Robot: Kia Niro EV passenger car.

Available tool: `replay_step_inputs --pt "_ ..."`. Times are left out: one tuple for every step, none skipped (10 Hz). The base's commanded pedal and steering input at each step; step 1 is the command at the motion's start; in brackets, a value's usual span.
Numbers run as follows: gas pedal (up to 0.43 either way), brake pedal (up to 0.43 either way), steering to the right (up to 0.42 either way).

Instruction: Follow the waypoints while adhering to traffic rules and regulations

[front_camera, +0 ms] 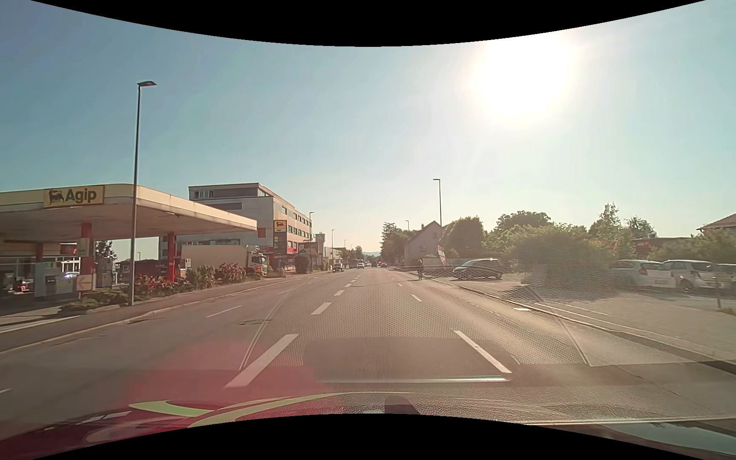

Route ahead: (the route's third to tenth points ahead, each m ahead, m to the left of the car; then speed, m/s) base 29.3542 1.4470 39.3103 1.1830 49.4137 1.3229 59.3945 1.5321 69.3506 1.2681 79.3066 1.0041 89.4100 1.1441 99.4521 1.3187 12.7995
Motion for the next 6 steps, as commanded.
replay_step_inputs --pt "0.098 0.000 -0.002" --pt "0.098 0.000 -0.002" --pt "0.098 0.000 -0.002" --pt "0.098 0.000 -0.002" --pt "0.098 0.000 -0.002" --pt "0.098 0.000 -0.002"
